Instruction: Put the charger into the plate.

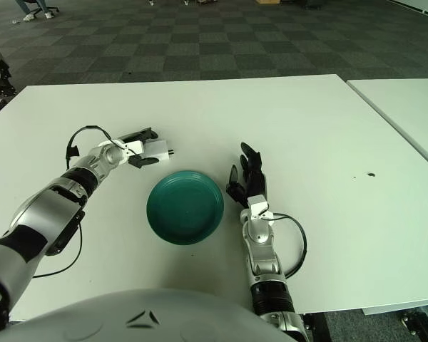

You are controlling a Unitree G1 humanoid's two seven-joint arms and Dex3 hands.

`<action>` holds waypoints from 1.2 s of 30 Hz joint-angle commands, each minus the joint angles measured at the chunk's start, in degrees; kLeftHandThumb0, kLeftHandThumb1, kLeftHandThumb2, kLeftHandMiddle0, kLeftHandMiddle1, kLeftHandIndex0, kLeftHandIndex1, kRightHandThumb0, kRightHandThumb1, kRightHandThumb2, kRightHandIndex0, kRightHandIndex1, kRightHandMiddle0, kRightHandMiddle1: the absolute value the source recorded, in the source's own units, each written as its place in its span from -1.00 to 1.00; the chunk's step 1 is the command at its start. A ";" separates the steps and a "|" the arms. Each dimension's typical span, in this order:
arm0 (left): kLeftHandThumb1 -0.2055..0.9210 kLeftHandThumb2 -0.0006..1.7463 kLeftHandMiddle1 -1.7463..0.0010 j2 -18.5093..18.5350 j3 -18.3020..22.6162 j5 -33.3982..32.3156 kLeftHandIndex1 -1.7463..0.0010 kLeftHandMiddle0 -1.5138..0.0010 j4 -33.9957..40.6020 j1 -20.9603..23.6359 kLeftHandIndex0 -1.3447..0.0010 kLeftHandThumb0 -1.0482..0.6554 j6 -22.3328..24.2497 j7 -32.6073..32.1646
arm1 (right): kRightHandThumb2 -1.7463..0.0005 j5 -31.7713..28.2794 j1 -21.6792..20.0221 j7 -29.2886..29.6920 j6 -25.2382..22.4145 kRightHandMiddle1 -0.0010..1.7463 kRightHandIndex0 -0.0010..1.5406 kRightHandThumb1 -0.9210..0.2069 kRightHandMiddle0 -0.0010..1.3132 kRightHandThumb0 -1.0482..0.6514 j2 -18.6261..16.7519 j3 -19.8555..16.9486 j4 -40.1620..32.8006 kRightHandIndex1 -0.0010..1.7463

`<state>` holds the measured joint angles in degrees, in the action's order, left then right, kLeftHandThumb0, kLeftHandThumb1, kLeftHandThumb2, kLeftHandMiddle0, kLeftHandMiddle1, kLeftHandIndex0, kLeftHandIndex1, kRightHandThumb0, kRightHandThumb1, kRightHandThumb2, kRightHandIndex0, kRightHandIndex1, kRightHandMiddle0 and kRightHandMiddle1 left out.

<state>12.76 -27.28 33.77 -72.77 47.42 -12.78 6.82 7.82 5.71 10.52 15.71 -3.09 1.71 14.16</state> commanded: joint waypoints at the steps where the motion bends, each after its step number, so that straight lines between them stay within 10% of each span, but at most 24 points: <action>1: 1.00 -0.21 0.61 -1.35 -4.78 4.32 -0.25 0.34 -2.40 -1.77 0.91 -0.95 1.18 3.59 | -0.05 -0.47 6.65 -1.11 -8.84 -0.43 -0.57 -1.00 -1.00 -0.66 -2.00 1.56 8.15 -0.98; 6: 1.00 -0.25 -0.51 -1.54 -7.39 6.42 -0.46 0.40 -2.72 -1.62 0.80 -0.91 1.39 4.02 | -0.04 -0.32 6.58 -0.75 -8.67 -0.41 -0.56 -1.00 -1.00 -0.66 -2.19 1.56 8.23 -0.98; 9: 1.00 -0.28 -0.84 -1.55 -8.35 7.20 -0.53 0.30 -2.88 -1.59 0.75 -0.90 1.28 4.27 | -0.05 -0.33 6.44 -0.72 -8.53 -0.40 -0.56 -1.00 -1.00 -0.66 -2.29 1.58 8.37 -0.99; 28: 1.00 -0.56 -1.00 -1.51 -10.17 9.00 -0.91 -0.30 -2.61 -1.97 0.41 -0.73 1.11 -3.01 | -0.03 -0.93 5.45 -0.74 -8.26 -0.41 -0.54 -1.00 -1.00 -0.65 -2.87 1.30 9.60 -0.99; 30: 0.51 -0.08 -1.00 -1.96 -9.53 8.55 -0.93 -0.28 -2.61 -2.21 0.29 -0.47 2.39 -6.08 | -0.04 -0.86 5.41 -0.49 -7.94 -0.41 -0.53 -1.00 -1.00 -0.65 -2.91 1.17 9.77 -0.98; 36: 0.10 0.34 -1.00 -3.49 -6.76 6.05 -0.99 -0.28 -2.92 -2.76 0.19 -0.33 5.75 -10.80 | -0.05 -0.74 5.16 -0.01 -7.16 -0.40 -0.51 -1.00 -1.00 -0.69 -2.91 0.95 10.57 -0.98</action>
<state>11.17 -34.75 40.84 -73.17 49.61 -8.99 -4.03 7.79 4.98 10.87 15.87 -4.93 2.45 14.94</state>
